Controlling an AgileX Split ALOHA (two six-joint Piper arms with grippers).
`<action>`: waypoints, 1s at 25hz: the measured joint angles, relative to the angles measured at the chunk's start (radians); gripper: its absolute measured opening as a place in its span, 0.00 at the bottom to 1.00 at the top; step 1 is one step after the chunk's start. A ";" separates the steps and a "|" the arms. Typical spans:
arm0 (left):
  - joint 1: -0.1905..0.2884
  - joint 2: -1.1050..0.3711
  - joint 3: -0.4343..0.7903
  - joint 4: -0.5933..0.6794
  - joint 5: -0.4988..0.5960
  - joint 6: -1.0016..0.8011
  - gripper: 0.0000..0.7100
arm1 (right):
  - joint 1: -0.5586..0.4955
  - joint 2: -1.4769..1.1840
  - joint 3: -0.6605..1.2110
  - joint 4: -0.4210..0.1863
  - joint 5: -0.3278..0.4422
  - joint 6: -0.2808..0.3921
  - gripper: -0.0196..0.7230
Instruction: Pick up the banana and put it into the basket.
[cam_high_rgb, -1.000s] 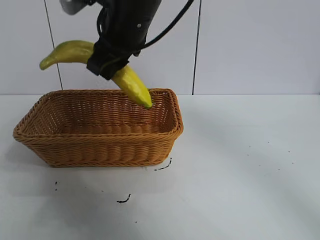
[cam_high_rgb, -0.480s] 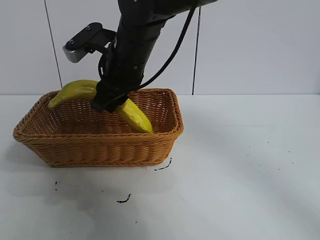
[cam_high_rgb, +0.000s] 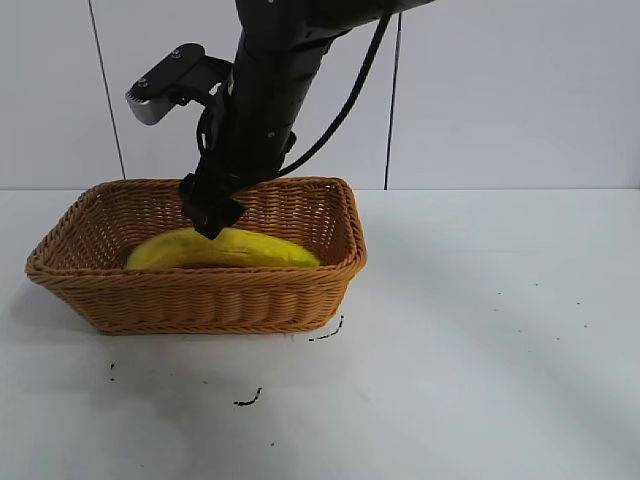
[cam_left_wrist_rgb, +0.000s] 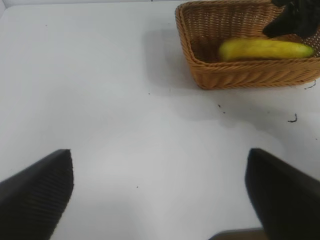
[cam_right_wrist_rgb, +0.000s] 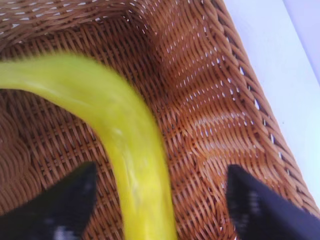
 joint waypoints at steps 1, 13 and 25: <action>0.000 0.000 0.000 0.000 0.000 0.000 0.98 | 0.000 -0.016 -0.007 -0.003 0.026 0.046 0.91; 0.000 0.000 0.000 0.000 -0.001 0.000 0.98 | -0.136 -0.073 -0.219 0.062 0.513 0.382 0.91; 0.000 0.000 0.000 0.000 -0.001 0.000 0.98 | -0.479 -0.073 -0.222 0.121 0.518 0.441 0.91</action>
